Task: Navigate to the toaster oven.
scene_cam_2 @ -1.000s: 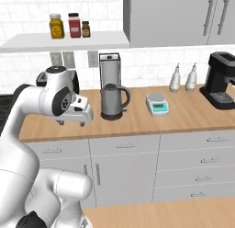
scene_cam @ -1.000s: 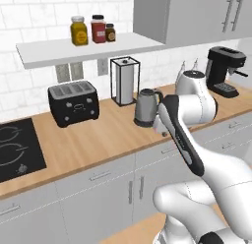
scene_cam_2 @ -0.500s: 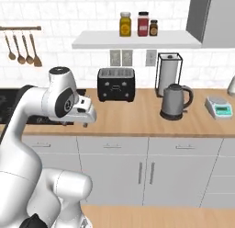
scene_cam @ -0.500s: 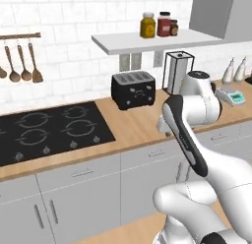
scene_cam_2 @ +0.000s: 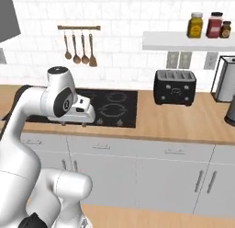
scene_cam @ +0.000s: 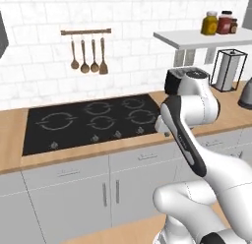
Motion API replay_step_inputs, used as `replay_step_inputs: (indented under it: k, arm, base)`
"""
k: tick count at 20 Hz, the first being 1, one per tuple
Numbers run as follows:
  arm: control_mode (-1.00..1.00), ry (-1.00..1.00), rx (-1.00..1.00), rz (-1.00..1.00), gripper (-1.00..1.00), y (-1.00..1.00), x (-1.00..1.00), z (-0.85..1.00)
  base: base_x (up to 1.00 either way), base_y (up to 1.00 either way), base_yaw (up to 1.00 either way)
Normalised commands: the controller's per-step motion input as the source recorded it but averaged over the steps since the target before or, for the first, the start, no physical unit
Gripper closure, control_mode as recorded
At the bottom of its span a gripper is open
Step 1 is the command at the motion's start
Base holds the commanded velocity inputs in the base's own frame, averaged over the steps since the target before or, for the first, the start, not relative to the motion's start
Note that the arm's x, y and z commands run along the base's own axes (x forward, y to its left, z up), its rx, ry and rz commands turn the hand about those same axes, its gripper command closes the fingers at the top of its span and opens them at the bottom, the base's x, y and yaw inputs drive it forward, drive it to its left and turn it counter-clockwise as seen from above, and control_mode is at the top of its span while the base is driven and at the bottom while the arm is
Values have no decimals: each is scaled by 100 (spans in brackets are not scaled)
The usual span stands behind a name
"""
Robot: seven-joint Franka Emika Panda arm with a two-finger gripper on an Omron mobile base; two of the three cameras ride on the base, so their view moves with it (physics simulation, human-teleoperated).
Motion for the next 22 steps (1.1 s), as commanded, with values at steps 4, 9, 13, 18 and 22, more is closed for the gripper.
replay_step_inputs:
  k: [4,9,13,18,22]
  arm:
    - [100,0,0,0,-100,0,0,0]
    - [100,0,0,0,-100,0,0,0]
    - [100,0,0,0,-100,0,0,0]
    - [100,0,0,0,-100,0,0,0]
    - [100,0,0,0,-100,0,0,0]
  base:
    - [0,100,7]
    - [0,100,5]
    - [0,100,4]
    - [14,100,5]
    - [50,100,3]
